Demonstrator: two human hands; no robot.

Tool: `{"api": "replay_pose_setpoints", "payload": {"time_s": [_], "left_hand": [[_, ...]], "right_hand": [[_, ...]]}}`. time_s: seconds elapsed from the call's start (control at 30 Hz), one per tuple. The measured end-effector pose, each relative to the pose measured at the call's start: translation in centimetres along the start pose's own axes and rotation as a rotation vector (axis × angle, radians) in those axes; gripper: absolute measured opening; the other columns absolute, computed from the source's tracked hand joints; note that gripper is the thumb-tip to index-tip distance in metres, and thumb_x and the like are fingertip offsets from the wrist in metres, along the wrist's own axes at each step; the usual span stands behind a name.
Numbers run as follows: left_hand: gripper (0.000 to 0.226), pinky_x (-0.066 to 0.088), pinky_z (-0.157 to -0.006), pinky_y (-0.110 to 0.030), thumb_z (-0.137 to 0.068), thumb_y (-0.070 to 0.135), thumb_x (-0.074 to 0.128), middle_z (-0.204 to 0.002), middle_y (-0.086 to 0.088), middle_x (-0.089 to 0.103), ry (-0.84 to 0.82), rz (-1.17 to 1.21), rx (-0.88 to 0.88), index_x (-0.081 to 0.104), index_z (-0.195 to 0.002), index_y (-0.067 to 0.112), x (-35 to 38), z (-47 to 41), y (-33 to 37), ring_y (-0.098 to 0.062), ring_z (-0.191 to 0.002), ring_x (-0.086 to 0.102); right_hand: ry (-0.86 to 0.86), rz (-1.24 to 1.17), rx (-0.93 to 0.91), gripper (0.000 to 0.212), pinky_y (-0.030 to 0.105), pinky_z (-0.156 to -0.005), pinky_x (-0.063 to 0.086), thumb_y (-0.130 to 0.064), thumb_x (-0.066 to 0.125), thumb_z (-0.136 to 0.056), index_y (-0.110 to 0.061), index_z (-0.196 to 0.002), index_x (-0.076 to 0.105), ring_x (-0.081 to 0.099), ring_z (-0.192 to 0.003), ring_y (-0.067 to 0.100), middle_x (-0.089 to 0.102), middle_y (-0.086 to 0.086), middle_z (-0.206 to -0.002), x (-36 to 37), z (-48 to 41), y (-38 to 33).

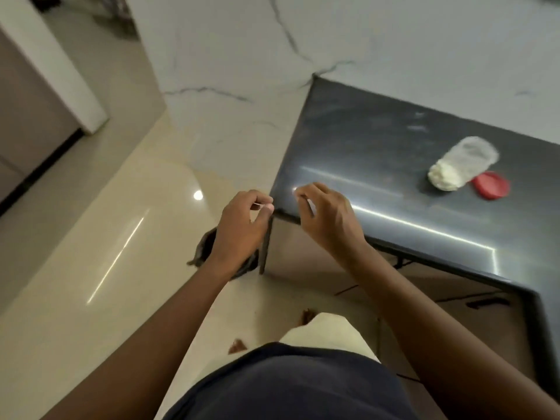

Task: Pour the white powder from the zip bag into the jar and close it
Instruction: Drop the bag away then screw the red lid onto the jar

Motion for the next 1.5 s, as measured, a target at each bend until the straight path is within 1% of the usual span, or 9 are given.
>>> {"api": "replay_pose_setpoints", "payload": {"time_s": [0.33,0.6,0.7,0.83,0.93,1.03,1.17,1.33,1.5], "left_hand": [[0.015,0.053,-0.097,-0.042,-0.095,0.023,0.073,-0.115,0.001,0.065,-0.198,-0.104,0.302,0.072,-0.11,0.022,15.8,-8.7,13.2,-0.021,-0.109,0.062],[0.079,0.041,-0.115,-0.041,-0.079,0.045,0.089,-0.147,-0.006,0.045,-0.425,-0.046,0.18,0.05,-0.144,0.025,33.1,-13.3,19.1,-0.025,-0.137,0.045],[0.102,0.038,-0.12,-0.043,-0.07,0.047,0.096,-0.153,-0.007,0.039,-0.455,-0.038,0.122,0.04,-0.153,0.024,37.7,-14.2,20.0,-0.026,-0.144,0.039],[0.112,0.044,-0.115,-0.045,-0.061,0.042,0.101,-0.146,-0.004,0.044,-0.402,0.016,0.097,0.038,-0.152,0.025,41.1,-14.8,20.7,-0.023,-0.138,0.044],[0.108,0.05,-0.11,-0.044,-0.06,0.04,0.102,-0.143,0.0,0.049,-0.364,0.084,0.09,0.041,-0.148,0.028,42.6,-15.0,20.8,-0.02,-0.133,0.05],[0.101,0.054,-0.107,-0.044,-0.062,0.041,0.101,-0.141,0.002,0.057,-0.323,0.109,0.078,0.044,-0.144,0.028,43.2,-15.5,20.3,-0.018,-0.128,0.057],[0.09,0.058,-0.1,-0.042,-0.062,0.041,0.1,-0.133,0.008,0.065,-0.274,0.111,0.076,0.049,-0.135,0.033,43.3,-15.8,19.6,-0.012,-0.12,0.064],[0.085,0.06,-0.097,-0.037,-0.061,0.04,0.101,-0.129,0.012,0.067,-0.261,0.121,0.083,0.051,-0.129,0.035,43.2,-16.0,19.5,-0.008,-0.116,0.066],[0.084,0.061,-0.095,-0.038,-0.061,0.044,0.1,-0.129,0.013,0.066,-0.272,0.117,0.092,0.049,-0.128,0.038,43.3,-16.1,19.2,-0.01,-0.115,0.066]], "right_hand": [[0.14,0.269,0.269,0.008,0.046,-0.058,0.057,-0.006,0.066,-0.097,-0.001,-0.099,0.073,0.069,-0.074,0.033,0.073,0.015,-0.095,-13.8,4.4,17.0],[0.129,0.413,0.493,0.018,0.036,-0.066,0.053,-0.001,0.064,-0.085,-0.007,-0.098,0.073,0.068,-0.093,0.034,0.074,0.008,-0.1,-21.5,5.8,35.0],[0.001,0.389,0.548,0.025,0.036,-0.086,0.05,-0.013,0.065,-0.09,-0.013,-0.114,0.072,0.06,-0.117,0.03,0.07,0.006,-0.119,-22.0,5.3,41.5],[-0.388,0.317,0.667,0.072,0.057,-0.119,0.035,-0.034,0.073,-0.087,-0.027,-0.153,0.045,0.027,-0.153,0.034,0.036,0.009,-0.164,-20.3,4.8,48.5],[-0.632,0.357,0.652,0.087,0.069,-0.119,0.025,-0.041,0.075,-0.084,-0.038,-0.16,0.031,0.013,-0.158,0.038,0.017,0.009,-0.172,-18.6,4.4,51.5],[-0.712,0.328,0.629,0.077,0.064,-0.116,0.037,-0.039,0.07,-0.085,-0.041,-0.156,0.039,0.031,-0.15,0.038,0.03,0.01,-0.166,-17.5,4.1,52.7],[-0.522,0.288,0.652,0.067,0.046,-0.102,0.052,-0.044,0.072,-0.08,-0.04,-0.145,0.055,0.057,-0.129,0.033,0.053,0.006,-0.146,-18.6,3.4,52.8],[0.027,-0.085,0.756,0.079,0.034,-0.092,0.054,-0.063,0.077,-0.072,-0.041,-0.144,0.053,0.059,-0.111,0.018,0.053,-0.003,-0.131,-23.0,2.8,51.0],[0.342,-0.409,0.701,0.047,0.017,-0.067,0.051,-0.067,0.081,-0.067,-0.034,-0.094,0.059,0.062,-0.09,0.009,0.058,-0.004,-0.11,-25.6,0.7,46.8]]}}
Point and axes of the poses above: each hand's wrist, its own z-axis away from the middle knuckle, its own x-axis out of the palm, y = z × x, the point moved 7 cm from there along -z, towards the middle knuckle
